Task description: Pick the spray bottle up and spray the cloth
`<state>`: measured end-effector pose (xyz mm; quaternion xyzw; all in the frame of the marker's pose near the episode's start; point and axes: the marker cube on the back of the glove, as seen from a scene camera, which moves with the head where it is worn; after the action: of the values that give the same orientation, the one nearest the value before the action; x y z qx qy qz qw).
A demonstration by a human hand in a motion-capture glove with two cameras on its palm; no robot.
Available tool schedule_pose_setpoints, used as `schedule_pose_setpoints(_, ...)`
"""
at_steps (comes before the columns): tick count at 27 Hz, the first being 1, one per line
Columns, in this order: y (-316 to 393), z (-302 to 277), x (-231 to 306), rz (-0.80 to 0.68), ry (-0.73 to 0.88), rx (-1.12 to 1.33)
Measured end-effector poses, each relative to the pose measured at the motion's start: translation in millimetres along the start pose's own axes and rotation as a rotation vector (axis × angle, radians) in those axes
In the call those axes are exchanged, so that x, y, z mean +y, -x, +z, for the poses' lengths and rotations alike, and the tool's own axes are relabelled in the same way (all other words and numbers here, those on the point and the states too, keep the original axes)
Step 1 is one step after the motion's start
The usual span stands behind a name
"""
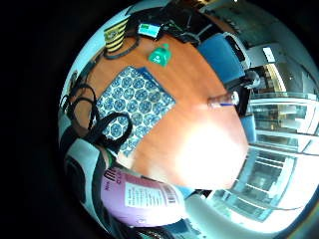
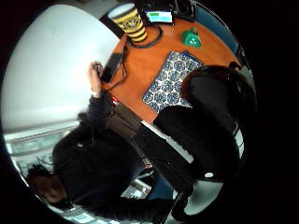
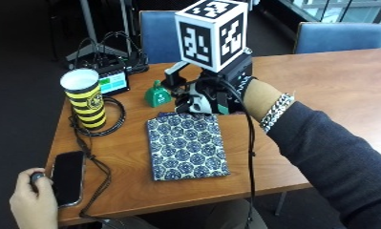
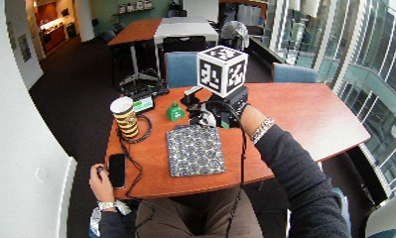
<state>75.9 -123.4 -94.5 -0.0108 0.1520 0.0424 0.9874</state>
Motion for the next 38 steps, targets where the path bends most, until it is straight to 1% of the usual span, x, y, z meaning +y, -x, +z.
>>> schedule_pose_setpoints(5,19,34,-12,-0.016,0.133,0.077)
schedule_pose_setpoints(12,34,95,-18,-0.033,0.285,0.101)
schedule_pose_setpoints(16,39,118,-17,-0.038,0.338,0.102)
schedule_pose_setpoints(20,39,123,-17,-0.037,0.350,0.100)
schedule_pose_setpoints(25,36,112,-19,-0.031,0.329,0.081)
schedule_pose_setpoints(29,33,92,-21,-0.028,0.269,0.048)
schedule_pose_setpoints(33,28,61,-25,-0.034,0.158,-0.024)
schedule_pose_setpoints(38,30,14,-35,-0.072,-0.032,-0.213)
